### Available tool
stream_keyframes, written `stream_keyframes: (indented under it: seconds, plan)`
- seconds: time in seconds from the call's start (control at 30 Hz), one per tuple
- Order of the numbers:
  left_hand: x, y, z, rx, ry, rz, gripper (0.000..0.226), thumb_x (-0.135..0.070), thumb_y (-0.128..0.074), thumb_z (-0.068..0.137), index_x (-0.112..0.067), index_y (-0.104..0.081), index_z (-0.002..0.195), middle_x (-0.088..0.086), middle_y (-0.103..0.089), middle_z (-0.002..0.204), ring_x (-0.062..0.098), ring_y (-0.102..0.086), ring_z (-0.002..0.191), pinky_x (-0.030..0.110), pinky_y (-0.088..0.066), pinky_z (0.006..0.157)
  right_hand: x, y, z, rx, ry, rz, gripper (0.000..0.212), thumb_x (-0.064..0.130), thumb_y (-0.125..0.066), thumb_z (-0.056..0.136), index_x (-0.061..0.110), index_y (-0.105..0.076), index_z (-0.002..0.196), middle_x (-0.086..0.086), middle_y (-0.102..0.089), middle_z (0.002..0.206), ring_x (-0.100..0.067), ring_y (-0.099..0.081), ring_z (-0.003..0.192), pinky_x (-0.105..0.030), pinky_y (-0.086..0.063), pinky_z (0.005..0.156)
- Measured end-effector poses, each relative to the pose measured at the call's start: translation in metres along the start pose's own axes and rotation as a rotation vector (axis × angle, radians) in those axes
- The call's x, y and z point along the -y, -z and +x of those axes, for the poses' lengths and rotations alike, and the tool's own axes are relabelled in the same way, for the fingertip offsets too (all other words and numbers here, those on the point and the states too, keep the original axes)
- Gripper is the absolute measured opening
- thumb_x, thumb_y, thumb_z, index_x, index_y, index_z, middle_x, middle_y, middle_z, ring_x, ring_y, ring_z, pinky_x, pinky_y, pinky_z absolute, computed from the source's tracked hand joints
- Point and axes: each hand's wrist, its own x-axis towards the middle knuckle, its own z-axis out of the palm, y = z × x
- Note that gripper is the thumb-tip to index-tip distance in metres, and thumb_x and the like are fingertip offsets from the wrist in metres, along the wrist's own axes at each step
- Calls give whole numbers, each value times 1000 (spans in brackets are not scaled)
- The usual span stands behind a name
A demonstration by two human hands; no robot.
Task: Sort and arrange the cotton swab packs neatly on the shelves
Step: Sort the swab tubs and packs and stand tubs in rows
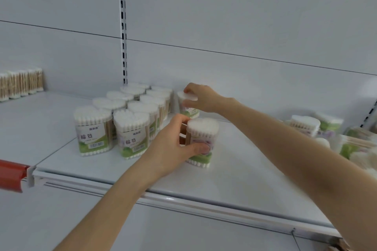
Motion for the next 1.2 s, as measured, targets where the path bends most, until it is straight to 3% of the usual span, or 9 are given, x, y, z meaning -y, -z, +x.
stream_keyframes:
  seconds: [0.1, 0.33, 0.5, 0.57, 0.67, 0.8, 0.97, 1.1, 1.2]
  plan:
    - [3, 0, -1, 12, -20, -55, 41, -15, -77, 72, -26, -49, 101, -4, -64, 98, 8, -63, 82, 27, -52, 73, -6, 6, 2, -27, 58, -143, 47, 35, -62, 86, 11, -54, 126, -9, -54, 126, -27, -47, 116, -32, -36, 95]
    - [7, -1, -1, 14, -69, -77, 41, -14, -74, 76, -29, -48, 105, -13, -61, 95, -4, -60, 84, 21, -53, 77, -6, -7, 5, -128, 55, -58, 40, 31, -65, 85, 10, -59, 118, -11, -57, 117, -28, -52, 106, -32, -38, 90]
    - [7, -1, -2, 3, -97, -41, 44, -15, -73, 78, -21, -49, 114, -11, -61, 97, -6, -59, 84, 16, -51, 75, -2, 0, 2, -54, 16, -37, 42, 33, -60, 88, 13, -55, 126, -7, -53, 130, -24, -47, 120, -27, -32, 96]
    - [7, 0, -2, -2, -101, -43, 43, -15, -73, 77, -23, -50, 113, -12, -62, 97, -6, -58, 83, 16, -50, 75, 2, 10, -7, -34, -7, 26, 40, 29, -55, 92, 13, -53, 129, -4, -52, 133, -21, -46, 123, -22, -31, 95]
    - [6, 1, -2, -34, -107, -89, 39, -15, -71, 77, -27, -52, 109, -10, -63, 97, 0, -61, 86, 19, -51, 76, 14, 38, -32, -123, -77, 315, 27, 21, -50, 95, 12, -59, 119, -3, -61, 119, -18, -57, 109, -19, -41, 82]
    - [-1, 3, -2, -68, -119, -186, 33, -24, -66, 76, -23, -55, 108, -6, -65, 100, 5, -64, 88, 21, -53, 75, 32, 79, -89, 174, -54, 649, 21, 35, -56, 87, 22, -64, 102, -1, -66, 111, -11, -64, 101, -25, -53, 87]
    - [-6, 3, -3, -66, -113, -144, 24, -20, -61, 84, -23, -56, 107, -7, -66, 99, 6, -64, 90, 21, -53, 76, 51, 73, -126, 195, 13, 461, 39, 44, -69, 63, 28, -65, 99, 15, -67, 95, -1, -63, 90, -17, -51, 82]
    - [-10, 1, -10, -152, -108, 219, 41, -28, -55, 91, -18, -45, 129, -15, -59, 107, 7, -60, 102, 9, -43, 77, 41, 65, -119, 56, -69, 428, 30, 30, -75, 72, 21, -67, 99, 13, -66, 90, 4, -59, 77, -12, -47, 73]
    - [-6, -4, -23, -64, -112, 739, 49, -44, -44, 94, -17, -41, 134, 0, -51, 130, 18, -48, 119, 24, -36, 94, 32, 55, -96, -104, -145, 347, 34, 32, -75, 74, 21, -65, 104, 5, -63, 103, -4, -57, 83, -14, -44, 77]
